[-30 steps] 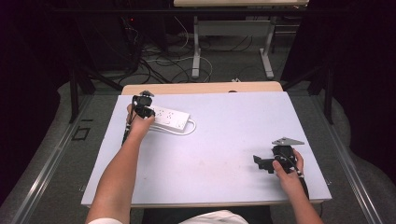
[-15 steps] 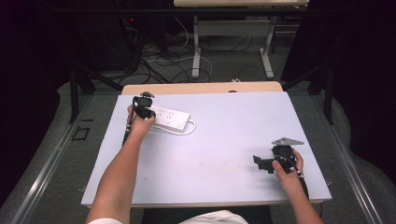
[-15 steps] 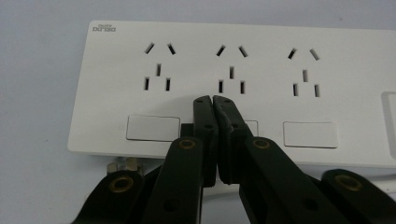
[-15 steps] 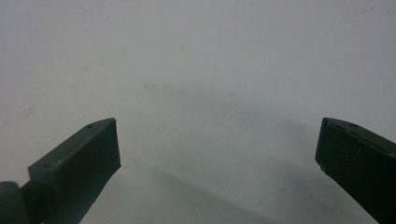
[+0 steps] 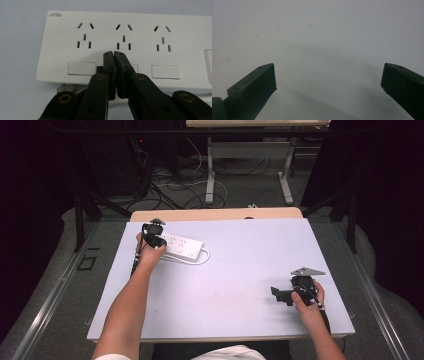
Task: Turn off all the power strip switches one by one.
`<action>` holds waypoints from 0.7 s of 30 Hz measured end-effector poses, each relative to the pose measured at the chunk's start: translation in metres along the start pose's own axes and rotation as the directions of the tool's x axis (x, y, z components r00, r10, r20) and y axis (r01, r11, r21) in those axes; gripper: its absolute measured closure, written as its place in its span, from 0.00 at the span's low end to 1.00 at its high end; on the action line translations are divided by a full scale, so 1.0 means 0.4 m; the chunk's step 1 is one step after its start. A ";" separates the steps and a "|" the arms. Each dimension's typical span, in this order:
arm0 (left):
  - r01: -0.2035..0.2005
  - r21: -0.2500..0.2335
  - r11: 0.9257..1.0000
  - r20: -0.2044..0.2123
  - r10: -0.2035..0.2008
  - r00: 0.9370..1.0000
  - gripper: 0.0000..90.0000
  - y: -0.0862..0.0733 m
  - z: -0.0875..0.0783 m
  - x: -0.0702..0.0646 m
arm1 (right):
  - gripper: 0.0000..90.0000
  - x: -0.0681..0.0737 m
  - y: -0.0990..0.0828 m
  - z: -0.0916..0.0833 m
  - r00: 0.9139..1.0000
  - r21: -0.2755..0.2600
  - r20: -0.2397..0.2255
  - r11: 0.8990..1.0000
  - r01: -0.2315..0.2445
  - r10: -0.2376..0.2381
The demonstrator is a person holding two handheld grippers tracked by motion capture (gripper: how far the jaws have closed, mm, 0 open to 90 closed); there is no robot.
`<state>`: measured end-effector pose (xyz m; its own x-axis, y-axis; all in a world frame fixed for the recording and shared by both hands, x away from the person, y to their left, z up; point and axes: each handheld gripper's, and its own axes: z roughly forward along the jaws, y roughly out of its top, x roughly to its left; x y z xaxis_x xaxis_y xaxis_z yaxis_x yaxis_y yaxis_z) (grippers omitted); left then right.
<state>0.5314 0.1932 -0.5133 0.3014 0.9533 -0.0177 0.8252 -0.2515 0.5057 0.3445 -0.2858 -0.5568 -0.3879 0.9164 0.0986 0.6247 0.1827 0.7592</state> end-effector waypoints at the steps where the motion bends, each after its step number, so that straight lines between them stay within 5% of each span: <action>1: 0.001 -0.001 1.000 0.003 -0.001 1.000 0.99 0.000 0.000 0.001 | 0.00 0.000 0.000 0.000 1.000 0.000 0.000 1.000 -0.001 0.001; 21: 0.005 -0.010 1.000 0.009 -0.005 1.000 1.00 -0.007 0.005 0.008 | 0.00 -0.002 0.003 0.002 1.000 -0.002 0.001 1.000 -0.008 0.008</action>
<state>0.5311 0.1965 -0.5165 0.3015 0.9531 -0.0275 0.8220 -0.2452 0.5141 0.3461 -0.2859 -0.5567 -0.3822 0.9182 0.1039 0.6262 0.1746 0.7599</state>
